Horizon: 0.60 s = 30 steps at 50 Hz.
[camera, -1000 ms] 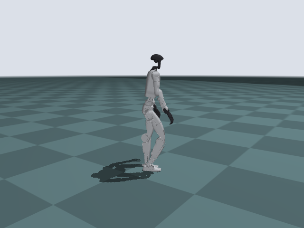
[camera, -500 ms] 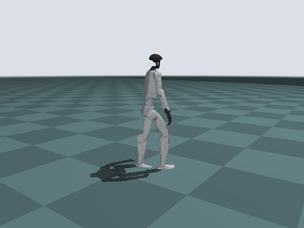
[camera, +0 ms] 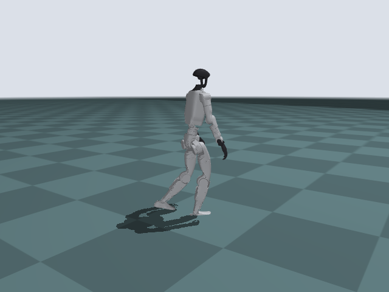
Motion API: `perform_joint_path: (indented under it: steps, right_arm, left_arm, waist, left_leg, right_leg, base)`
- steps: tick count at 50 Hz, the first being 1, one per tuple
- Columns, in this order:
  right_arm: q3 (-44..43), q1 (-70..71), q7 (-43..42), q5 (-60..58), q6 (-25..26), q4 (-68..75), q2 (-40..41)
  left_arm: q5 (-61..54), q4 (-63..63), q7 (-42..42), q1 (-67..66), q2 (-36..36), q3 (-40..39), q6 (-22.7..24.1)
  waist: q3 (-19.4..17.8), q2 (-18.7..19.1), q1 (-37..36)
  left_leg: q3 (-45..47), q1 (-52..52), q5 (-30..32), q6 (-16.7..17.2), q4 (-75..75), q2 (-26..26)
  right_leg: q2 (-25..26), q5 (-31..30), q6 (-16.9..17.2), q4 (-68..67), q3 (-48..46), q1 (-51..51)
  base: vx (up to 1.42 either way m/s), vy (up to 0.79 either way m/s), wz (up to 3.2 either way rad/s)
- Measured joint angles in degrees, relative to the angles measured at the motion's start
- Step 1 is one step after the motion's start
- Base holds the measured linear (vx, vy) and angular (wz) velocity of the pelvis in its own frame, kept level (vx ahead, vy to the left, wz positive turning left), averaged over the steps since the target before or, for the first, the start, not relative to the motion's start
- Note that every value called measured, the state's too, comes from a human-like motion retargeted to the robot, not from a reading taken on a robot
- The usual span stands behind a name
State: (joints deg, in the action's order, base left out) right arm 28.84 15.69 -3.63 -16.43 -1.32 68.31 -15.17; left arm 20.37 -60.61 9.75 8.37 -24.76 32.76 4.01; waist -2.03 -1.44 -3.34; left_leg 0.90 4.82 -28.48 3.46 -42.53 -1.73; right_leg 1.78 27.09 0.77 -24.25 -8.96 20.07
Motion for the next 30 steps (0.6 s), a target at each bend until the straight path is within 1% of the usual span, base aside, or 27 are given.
perform_joint_path:
  steps: [2, 3, 5, 8, 10, 12, 13, 15, 17, 20, 24, 30]
  right_arm:
    - [0.10, 0.55, -0.66, -0.29, 0.16, -0.06, -0.02]
    - [0.11, 0.84, -0.98, -0.42, 0.26, -0.04, -0.11]
    - [-0.01, 1.38, -1.60, -0.48, 0.54, 0.08, -0.31]
    - [-0.34, 2.05, -2.24, -0.30, 0.94, 0.42, -0.48]
    - [-1.05, 3.28, -2.17, -0.08, 1.20, 0.78, -0.64]
    - [-1.15, 3.03, -2.33, 0.09, 1.35, 0.86, -0.37]
    - [-1.42, 3.36, -2.17, 0.21, 1.40, 0.89, -0.47]
    - [-1.56, 2.91, -2.15, 0.33, 1.37, 0.87, -0.14]
    - [-1.99, 2.99, -1.65, 0.50, 1.26, 0.82, -0.25]
    - [-2.20, 2.04, -1.41, 0.48, 0.99, 0.80, 0.22]
    - [-2.49, 1.07, -0.75, 0.05, 0.59, 0.70, 0.43]
    - [-2.81, -0.27, 0.29, -0.45, 0.14, 0.58, 0.92]
  left_arm:
    - [0.15, 0.70, 0.37, 0.58, -0.18, -0.02, -0.10]
    - [0.26, 1.04, 0.48, 0.90, -0.21, -0.01, -0.18]
    - [0.43, 1.59, 0.59, 1.47, -0.18, 0.02, -0.37]
    - [0.49, 1.82, 0.53, 1.91, -0.05, 0.02, -0.72]
    - [0.37, 1.50, 0.01, 2.83, -0.25, -0.10, -0.98]
    - [0.40, 0.91, -0.10, 2.15, 0.03, -0.25, -1.12]
    - [0.40, 0.52, -0.35, 2.34, 0.05, -0.39, -1.16]
    - [0.46, -0.17, -0.65, 1.53, 0.38, -0.63, -1.25]
    - [0.37, -1.02, -1.46, 1.42, 0.60, -1.04, -1.19]
    - [0.42, -2.00, -2.19, 0.00, 1.18, -1.50, -1.18]
    - [0.39, -3.00, -3.86, -1.59, 1.77, -2.26, -0.94]
    - [-0.21, -4.12, -6.36, -4.22, 2.44, -3.46, -0.94]
  waist:
    - [-0.18, 2.14, -0.76]
    - [-0.07, 3.13, -1.28]
    - [0.22, 4.56, -2.30]
    - [0.45, 5.42, -3.69]
    - [0.35, 4.17, -4.01]
    - [0.29, 4.59, -4.68]
    - [0.16, 3.67, -4.59]
    - [0.12, 4.10, -5.12]
    - [0.31, 2.68, -4.76]
    - [0.62, 3.44, -5.14]
    - [1.45, 3.32, -4.86]
    - [2.46, 2.83, -4.30]
  left_leg:
    - [4.11, 5.06, -2.14, -1.45, -11.04, -6.44]
    - [4.93, 7.31, -2.98, -1.79, -14.67, -8.68]
    - [6.34, 11.31, -4.77, -2.72, -19.41, -12.09]
    - [8.10, 16.19, -7.50, -4.44, -20.82, -14.51]
    - [9.60, 18.73, -8.15, -5.73, -17.41, -13.06]
    - [9.88, 20.86, -8.85, -5.86, -14.61, -13.11]
    - [10.40, 21.36, -8.14, -6.10, -11.31, -11.30]
    - [10.18, 23.38, -7.55, -5.70, -8.15, -10.93]
    - [10.61, 24.11, -4.40, -5.50, -0.91, -7.39]
    - [9.61, 27.03, -1.91, -4.07, 3.19, -6.50]
    - [8.61, 29.23, 2.40, -2.52, 10.36, -3.58]
    - [7.27, 29.65, 7.73, -1.42, 18.05, -0.15]
  right_leg:
    - [2.52, 0.23, -0.65, 0.55, -1.14, -0.61]
    - [3.76, 0.15, -0.91, 1.18, -1.50, -0.85]
    - [5.57, -0.15, -1.13, 2.75, -1.96, -1.48]
    - [6.73, -0.57, -0.99, 5.07, -2.10, -2.69]
    - [5.74, -2.29, -0.56, 10.04, -1.78, -4.86]
    - [6.00, -1.85, -0.44, 9.89, -1.82, -5.37]
    - [4.88, -2.00, -0.20, 11.11, -1.69, -6.08]
    - [5.08, -1.45, -0.22, 10.61, -1.65, -6.43]
    - [3.11, -1.17, 0.01, 11.62, -1.50, -6.91]
    - [3.48, -0.04, -0.31, 10.21, -1.40, -7.03]
    - [2.79, 1.29, -0.82, 9.34, -1.20, -7.33]
    - [1.74, 3.60, -1.63, 7.60, -0.41, -8.28]
  base:
    - [0.11, -0.08, 0.33]
    - [0.12, -0.08, -0.04]
    - [0.14, -0.07, -0.04]
    - [0.16, -0.05, 0.04]
    - [0.18, -0.03, 0.22]
    - [0.18, -0.03, 0.13]
    - [0.18, -0.02, 0.19]
    - [0.17, -0.02, 0.12]
    - [0.18, -0.02, 0.20]
    - [0.15, -0.01, 0.00]
    - [0.14, 0.00, 0.07]
    - [0.14, 0.01, 0.02]
